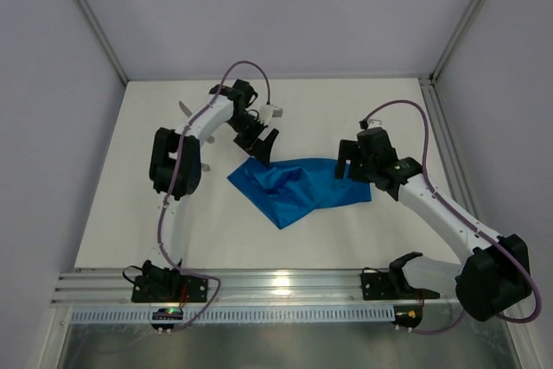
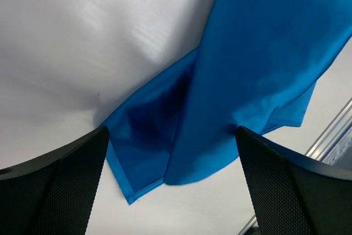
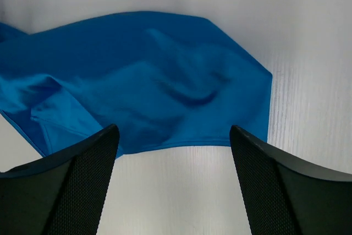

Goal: Fold the napkin into a case and place the utensils inside
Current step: Flatten out the crumpled napkin at the center of the board.

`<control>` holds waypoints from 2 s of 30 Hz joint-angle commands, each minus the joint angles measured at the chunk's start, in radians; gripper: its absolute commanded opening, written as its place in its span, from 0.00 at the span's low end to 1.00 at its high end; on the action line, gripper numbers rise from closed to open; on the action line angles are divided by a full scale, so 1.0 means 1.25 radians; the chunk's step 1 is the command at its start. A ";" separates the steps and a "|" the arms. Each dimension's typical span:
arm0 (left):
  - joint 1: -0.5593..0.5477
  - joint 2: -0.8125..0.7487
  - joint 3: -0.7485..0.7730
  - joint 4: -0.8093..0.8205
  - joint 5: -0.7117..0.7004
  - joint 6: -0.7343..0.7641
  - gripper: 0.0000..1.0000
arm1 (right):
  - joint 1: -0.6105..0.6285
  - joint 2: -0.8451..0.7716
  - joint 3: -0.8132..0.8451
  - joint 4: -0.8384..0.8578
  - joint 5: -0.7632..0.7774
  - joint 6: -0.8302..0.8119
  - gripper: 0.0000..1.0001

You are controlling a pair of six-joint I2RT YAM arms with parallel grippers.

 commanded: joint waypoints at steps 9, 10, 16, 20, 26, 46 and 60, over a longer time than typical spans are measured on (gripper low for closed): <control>-0.002 -0.397 -0.419 0.094 -0.198 0.031 0.82 | -0.003 -0.007 -0.048 -0.078 0.023 0.076 0.79; -0.004 -0.415 -0.444 0.103 -0.228 0.028 0.83 | -0.001 -0.012 -0.061 -0.080 0.027 0.082 0.79; -0.004 -0.360 -0.497 0.183 -0.323 -0.034 0.80 | 0.000 -0.028 -0.091 -0.047 -0.044 0.093 0.74; -0.002 -0.312 -0.483 0.220 -0.302 -0.071 0.68 | 0.044 -0.049 -0.085 -0.017 -0.069 0.085 0.62; 0.008 -0.308 -0.500 0.280 -0.291 -0.087 0.58 | 0.206 -0.011 -0.056 0.065 -0.033 0.071 0.46; 0.013 -0.204 -0.440 0.165 -0.240 -0.050 0.28 | 0.336 0.260 0.020 0.170 0.015 0.108 0.62; 0.013 -0.409 -0.299 0.011 -0.046 -0.047 0.00 | 0.296 0.122 -0.058 0.098 0.049 0.168 0.70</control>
